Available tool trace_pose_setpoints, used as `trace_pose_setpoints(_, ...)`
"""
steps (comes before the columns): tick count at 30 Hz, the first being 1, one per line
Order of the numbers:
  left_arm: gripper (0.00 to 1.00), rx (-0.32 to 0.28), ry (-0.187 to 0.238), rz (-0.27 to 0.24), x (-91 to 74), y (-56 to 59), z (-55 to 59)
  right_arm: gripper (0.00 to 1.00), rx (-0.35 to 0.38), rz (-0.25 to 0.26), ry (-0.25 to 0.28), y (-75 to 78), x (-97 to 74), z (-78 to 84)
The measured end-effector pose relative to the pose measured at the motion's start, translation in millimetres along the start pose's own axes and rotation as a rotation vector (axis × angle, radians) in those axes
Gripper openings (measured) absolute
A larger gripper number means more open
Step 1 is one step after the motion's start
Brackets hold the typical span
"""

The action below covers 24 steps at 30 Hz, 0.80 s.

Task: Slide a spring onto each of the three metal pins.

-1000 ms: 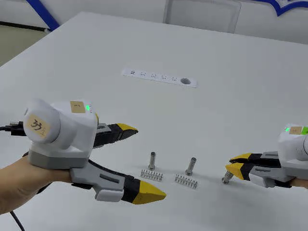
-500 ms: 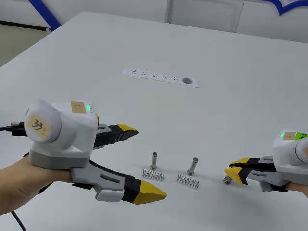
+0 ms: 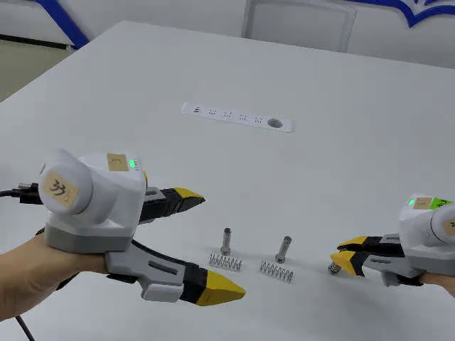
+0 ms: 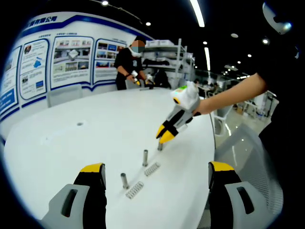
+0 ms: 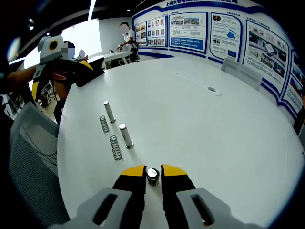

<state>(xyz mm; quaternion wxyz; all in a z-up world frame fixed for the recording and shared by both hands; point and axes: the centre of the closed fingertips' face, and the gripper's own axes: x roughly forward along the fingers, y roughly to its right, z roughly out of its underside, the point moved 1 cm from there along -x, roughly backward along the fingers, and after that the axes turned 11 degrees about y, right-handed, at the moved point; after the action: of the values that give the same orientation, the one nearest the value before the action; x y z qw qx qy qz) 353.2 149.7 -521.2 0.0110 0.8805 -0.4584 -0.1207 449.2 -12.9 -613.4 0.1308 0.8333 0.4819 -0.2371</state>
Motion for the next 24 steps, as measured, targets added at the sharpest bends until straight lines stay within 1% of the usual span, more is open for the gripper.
trace_pose_setpoints(2,0.91,-0.008,0.018,0.001,0.6,1.1,-3.6,0.15,0.005,0.000,0.008,0.6,-2.9,-4.0)
trace_pose_setpoints(5,0.90,-0.003,0.017,0.000,1.3,0.8,-4.7,0.16,-0.007,0.006,0.012,1.2,-7.4,-10.4)
trace_pose_setpoints(8,0.90,0.002,0.022,0.006,2.6,2.2,-7.0,0.16,-0.017,0.027,0.050,1.3,-12.2,-25.6)
trace_pose_setpoints(10,0.91,0.004,0.028,0.010,3.5,3.0,-8.7,0.16,-0.028,0.015,0.068,-5.9,-12.7,-35.1)
trace_pose_setpoints(12,0.90,0.008,0.024,0.011,4.2,3.2,-8.3,0.17,-0.048,-0.005,0.076,-13.9,-10.8,-41.9)
trace_pose_setpoints(14,0.90,0.015,0.020,0.013,4.4,3.8,-7.9,0.17,-0.061,-0.034,0.077,-22.6,-6.9,-44.2)
trace_pose_setpoints(16,0.90,0.015,0.021,0.015,4.3,4.6,-8.2,0.17,-0.065,-0.049,0.075,-30.2,-3.8,-45.2)
trace_pose_setpoints(18,0.90,0.020,0.020,0.013,3.5,4.4,-8.4,0.17,-0.075,-0.073,0.067,-38.5,0.6,-43.5)
trace_pose_setpoints(21,0.90,0.020,0.022,0.004,1.0,1.2,-8.8,0.17,-0.082,-0.098,0.046,-48.2,7.4,-38.7)
trace_pose_setpoints(23,0.90,0.019,0.026,-0.003,-0.6,-1.1,-10.0,0.17,-0.081,-0.124,0.032,-56.8,11.6,-35.3)
trace_pose_setpoints(24,0.90,0.019,0.028,-0.007,-1.5,-3.0,-10.3,0.17,-0.101,-0.146,0.015,-62.0,13.7,-32.3)
